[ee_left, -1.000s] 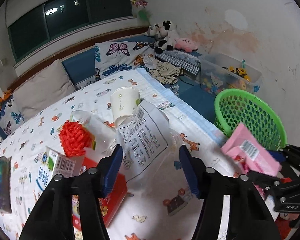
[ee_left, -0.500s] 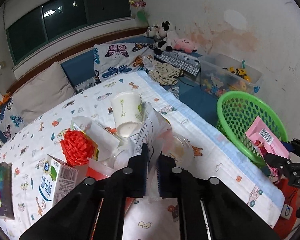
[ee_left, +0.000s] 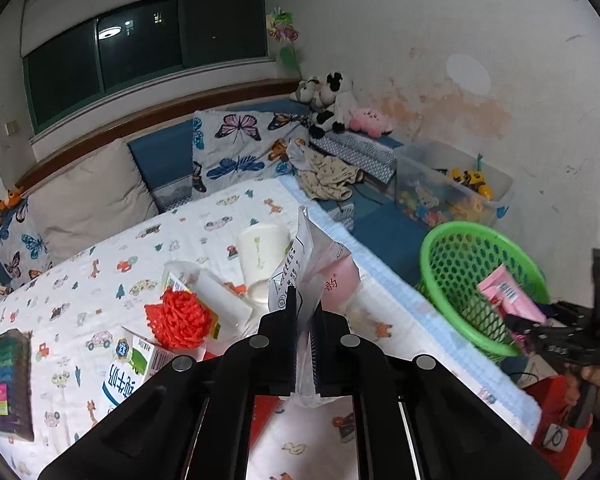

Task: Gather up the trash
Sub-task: 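Carry the pink wrapper toward the basket with the right tool while the left tool grasps the clear plastic bag, then release the wrapper into the basket with the right tool while the left tool drops the plastic bag in, then return the left tool to the bed and grasp the red paper cup, then grasp the round yogurt cup with the right tool while the left tool holds the red cup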

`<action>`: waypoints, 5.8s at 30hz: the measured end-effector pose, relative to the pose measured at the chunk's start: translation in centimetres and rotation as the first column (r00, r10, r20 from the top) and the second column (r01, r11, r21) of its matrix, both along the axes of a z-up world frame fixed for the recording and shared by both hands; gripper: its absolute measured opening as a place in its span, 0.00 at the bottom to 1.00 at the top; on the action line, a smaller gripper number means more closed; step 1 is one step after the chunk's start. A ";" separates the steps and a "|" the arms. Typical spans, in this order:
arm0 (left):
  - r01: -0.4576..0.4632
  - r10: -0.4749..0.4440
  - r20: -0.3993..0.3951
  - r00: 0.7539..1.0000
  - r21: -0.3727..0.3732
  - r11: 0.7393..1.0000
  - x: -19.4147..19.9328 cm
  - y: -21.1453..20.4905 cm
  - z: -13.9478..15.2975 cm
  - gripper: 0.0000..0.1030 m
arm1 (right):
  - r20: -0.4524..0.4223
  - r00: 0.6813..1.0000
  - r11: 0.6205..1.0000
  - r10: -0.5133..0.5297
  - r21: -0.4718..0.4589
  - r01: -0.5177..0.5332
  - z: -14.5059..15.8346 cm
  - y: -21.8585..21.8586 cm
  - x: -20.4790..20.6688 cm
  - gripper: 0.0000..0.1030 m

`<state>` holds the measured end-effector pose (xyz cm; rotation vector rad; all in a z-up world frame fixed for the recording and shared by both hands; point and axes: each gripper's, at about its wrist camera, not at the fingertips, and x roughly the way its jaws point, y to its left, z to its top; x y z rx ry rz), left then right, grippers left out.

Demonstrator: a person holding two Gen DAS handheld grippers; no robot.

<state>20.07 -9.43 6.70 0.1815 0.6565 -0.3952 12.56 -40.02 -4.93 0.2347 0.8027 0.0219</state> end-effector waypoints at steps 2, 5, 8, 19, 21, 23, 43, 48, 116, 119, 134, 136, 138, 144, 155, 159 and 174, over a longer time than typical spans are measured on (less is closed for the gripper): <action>0.019 -0.019 0.007 1.000 -0.013 1.000 -0.3 -0.4 0.6 0.06 | -0.010 1.000 1.000 -0.008 0.002 0.008 -0.3 -0.5 0.2 0.59; 0.051 -0.050 0.014 0.999 -0.024 0.998 -0.8 -1.4 1.2 0.06 | -0.012 1.000 1.000 -0.016 -0.006 0.016 -0.5 -0.9 0.3 0.61; 0.087 -0.087 0.011 0.996 -0.030 0.996 -1.3 -2.8 1.3 0.06 | -0.007 1.000 0.999 -0.023 -0.023 0.023 -0.4 -1.2 0.3 0.66; 0.217 -0.218 -0.023 0.976 -0.044 0.975 -2.0 -9.9 0.6 0.06 | 0.053 0.997 0.998 -0.060 -0.034 0.062 1.5 -3.2 -2.4 0.77; 0.246 -0.247 -0.030 0.968 -0.042 0.968 -2.1 -11.6 0.3 0.06 | 0.057 0.996 0.997 -0.074 -0.028 0.076 1.6 -3.7 -3.1 0.77; 0.270 -0.271 -0.041 0.962 -0.033 0.962 -2.2 -13.2 -0.1 0.06 | 0.061 0.994 0.996 -0.087 -0.021 0.088 1.6 -4.2 -3.8 0.77; 0.326 -0.328 -0.148 0.933 -0.037 0.945 -1.9 -18.9 -3.7 0.22 | 0.074 0.988 0.991 -0.135 0.025 0.133 1.2 -5.8 -6.7 0.77; 0.317 -0.318 -0.119 0.941 -0.028 0.948 -2.4 -18.6 -3.5 0.49 | 0.076 0.988 0.991 -0.133 0.032 0.131 1.3 -5.7 -6.9 0.77; -0.071 0.077 -0.148 0.986 0.050 0.996 0.7 7.0 -7.5 0.67 | 0.014 0.914 0.912 0.406 -0.071 -0.404 2.9 16.7 7.5 0.79; -0.085 0.089 -0.133 0.987 0.036 0.996 -0.1 7.9 -6.6 0.65 | 0.006 0.910 0.908 0.414 -0.076 -0.413 2.3 17.5 8.4 0.78; -0.105 0.102 -0.112 0.988 -0.018 0.994 -2.6 10.6 -4.7 0.64 | -0.032 0.912 0.909 0.409 -0.071 -0.410 -0.4 19.6 12.8 0.68; -0.108 0.105 -0.114 0.988 -0.019 0.994 -2.5 10.7 -4.7 0.64 | -0.032 0.909 0.907 0.415 -0.062 -0.416 -0.5 19.8 13.0 0.65; -0.109 0.106 -0.117 0.987 -0.020 0.994 -2.6 10.6 -4.9 0.64 | -0.027 0.909 0.907 0.416 -0.067 -0.417 -0.4 19.9 13.0 0.63; -0.102 0.099 -0.111 0.989 -0.021 0.995 -2.6 10.2 -4.8 0.64 | -0.017 0.913 0.911 0.407 -0.062 -0.407 -0.2 19.5 12.2 0.63; -0.059 0.056 -0.097 0.994 -0.029 0.998 -2.7 7.9 -4.2 0.64 | 0.028 0.934 0.934 0.357 -0.037 -0.356 1.8 15.9 8.9 0.63; -0.029 0.027 -0.088 0.996 -0.029 0.999 -2.9 6.2 -3.8 0.64 | 0.045 0.945 0.946 0.324 -0.030 -0.323 2.4 14.1 7.5 0.63; 0.090 -0.091 -0.090 0.992 -0.017 0.996 -2.4 -1.5 -3.5 0.64 | 0.050 0.986 0.987 0.158 -0.019 -0.158 2.5 5.6 3.5 0.63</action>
